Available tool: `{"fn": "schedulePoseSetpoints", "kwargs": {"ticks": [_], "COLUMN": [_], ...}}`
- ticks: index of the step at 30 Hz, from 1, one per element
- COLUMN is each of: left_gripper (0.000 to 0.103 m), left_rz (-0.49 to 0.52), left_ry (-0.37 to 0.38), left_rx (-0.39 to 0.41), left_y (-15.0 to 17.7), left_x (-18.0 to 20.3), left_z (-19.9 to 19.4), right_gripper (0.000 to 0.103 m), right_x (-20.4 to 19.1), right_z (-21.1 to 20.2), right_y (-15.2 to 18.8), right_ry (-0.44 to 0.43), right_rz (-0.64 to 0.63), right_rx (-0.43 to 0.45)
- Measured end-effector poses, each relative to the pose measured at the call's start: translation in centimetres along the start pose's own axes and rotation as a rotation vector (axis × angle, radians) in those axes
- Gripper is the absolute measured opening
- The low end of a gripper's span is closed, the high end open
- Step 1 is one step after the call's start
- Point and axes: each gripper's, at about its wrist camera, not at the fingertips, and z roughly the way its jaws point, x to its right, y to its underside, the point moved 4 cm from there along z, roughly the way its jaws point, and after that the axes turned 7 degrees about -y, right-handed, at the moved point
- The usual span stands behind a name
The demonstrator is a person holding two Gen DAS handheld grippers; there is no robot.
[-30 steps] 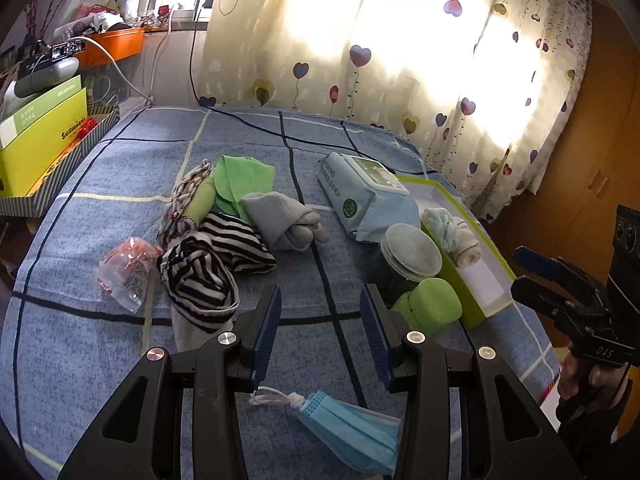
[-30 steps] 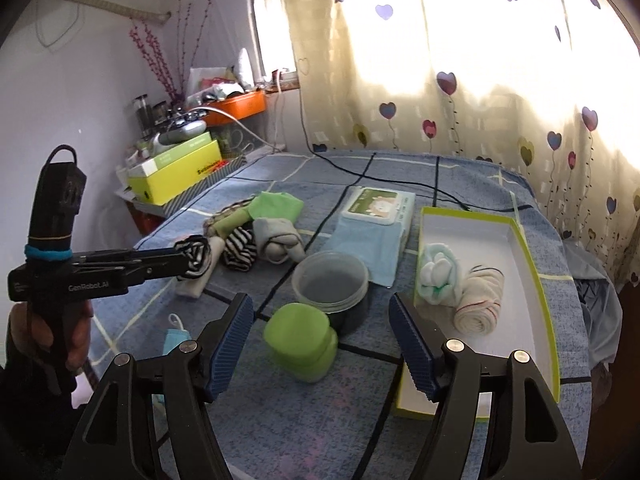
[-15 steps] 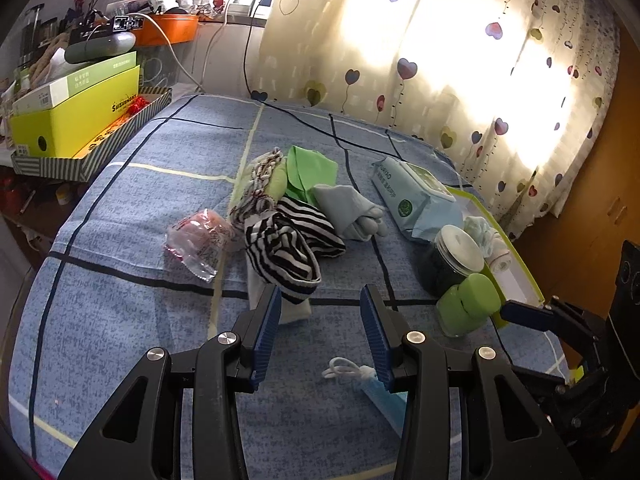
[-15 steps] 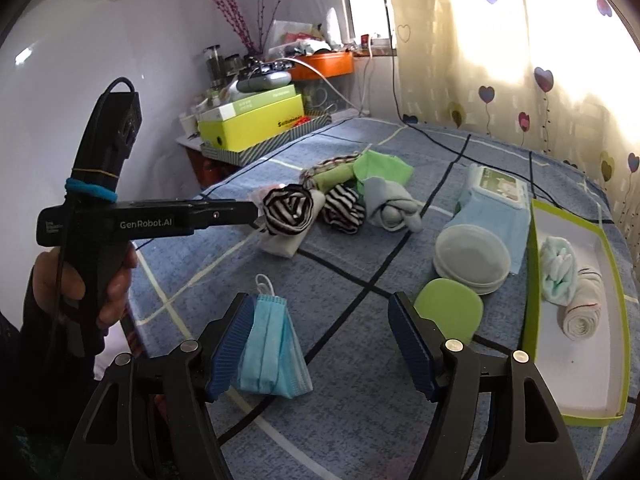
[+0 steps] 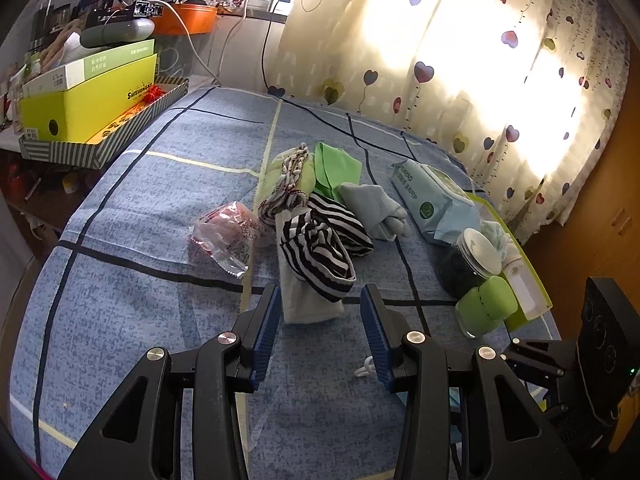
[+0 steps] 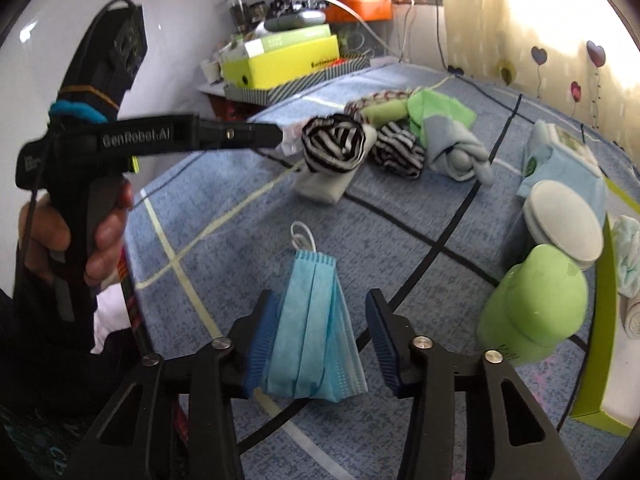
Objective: Organize soft objects
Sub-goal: 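Grasp black-and-white striped sock with left gripper while right gripper grasps blue mask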
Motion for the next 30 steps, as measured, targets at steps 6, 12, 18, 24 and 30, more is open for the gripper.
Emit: {"fn": "schedulePoseSetpoints", "kwargs": {"ticks": [6,12,18,24,30], "left_gripper": [0.043,0.043,0.043,0.043,0.042], "left_rz": [0.001,-0.002,0.007,0.013,0.01], "left_ry": [0.004,0.009,0.009,-0.011,-0.054], "left_rx": [-0.012,-0.016,-0.035,-0.07,-0.063], "left_y": [-0.3,-1.3,-2.2,-2.4,-2.8], "left_x": [-0.2,-0.1,0.5,0.9,0.9], "left_z": [0.9,2.1,4.1,6.0,6.9], "right_gripper": [0.015,0.014,0.014,0.014,0.014], "right_x": [0.3,0.9,1.4,2.1,3.0], "right_z": [-0.1,-2.1,-3.8,-4.8,-5.3], "right_y": [-0.5,-2.2,-4.0,-5.0,-5.3], "right_ry": [0.028,0.059,0.084,0.099,0.105], "right_rz": [-0.009,-0.012,-0.026,-0.028,-0.015], "right_rx": [0.019,0.094,0.153,0.183,0.2]}}
